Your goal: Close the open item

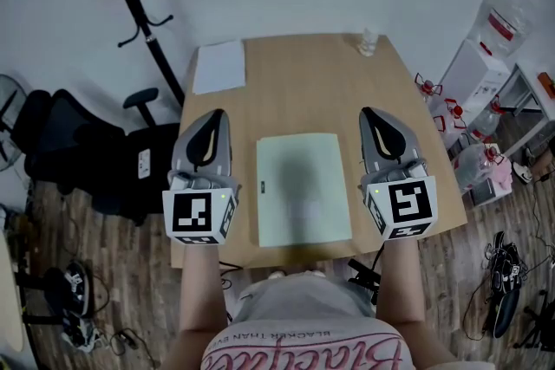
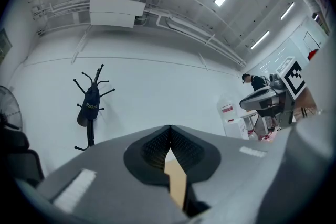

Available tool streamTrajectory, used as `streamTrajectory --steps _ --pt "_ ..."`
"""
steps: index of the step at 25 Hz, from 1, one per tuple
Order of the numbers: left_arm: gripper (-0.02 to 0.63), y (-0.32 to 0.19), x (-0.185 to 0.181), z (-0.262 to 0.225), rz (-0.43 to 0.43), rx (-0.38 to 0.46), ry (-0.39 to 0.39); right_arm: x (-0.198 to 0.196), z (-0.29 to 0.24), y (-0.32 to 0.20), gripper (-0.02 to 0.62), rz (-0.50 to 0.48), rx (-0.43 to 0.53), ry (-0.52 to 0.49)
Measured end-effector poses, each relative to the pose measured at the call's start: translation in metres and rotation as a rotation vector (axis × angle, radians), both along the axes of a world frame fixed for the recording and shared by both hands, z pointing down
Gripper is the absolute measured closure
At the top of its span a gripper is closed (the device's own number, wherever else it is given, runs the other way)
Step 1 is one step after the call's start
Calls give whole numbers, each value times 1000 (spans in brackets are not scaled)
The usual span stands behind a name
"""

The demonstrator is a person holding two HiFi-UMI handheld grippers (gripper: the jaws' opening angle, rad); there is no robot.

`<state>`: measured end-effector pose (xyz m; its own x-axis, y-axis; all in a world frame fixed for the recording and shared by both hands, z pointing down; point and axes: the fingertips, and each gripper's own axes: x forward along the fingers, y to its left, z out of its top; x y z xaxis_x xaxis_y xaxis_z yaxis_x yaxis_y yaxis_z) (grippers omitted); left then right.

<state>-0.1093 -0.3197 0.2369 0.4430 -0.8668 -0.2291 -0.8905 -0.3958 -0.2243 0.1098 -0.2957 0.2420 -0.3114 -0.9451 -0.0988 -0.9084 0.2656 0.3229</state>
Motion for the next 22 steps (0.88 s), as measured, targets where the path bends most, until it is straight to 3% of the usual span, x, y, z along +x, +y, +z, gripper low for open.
streamTrajectory --steps 22 --pt "594 -1 4 -8 8 31 -18 3 -3 -3 594 10 30 9"
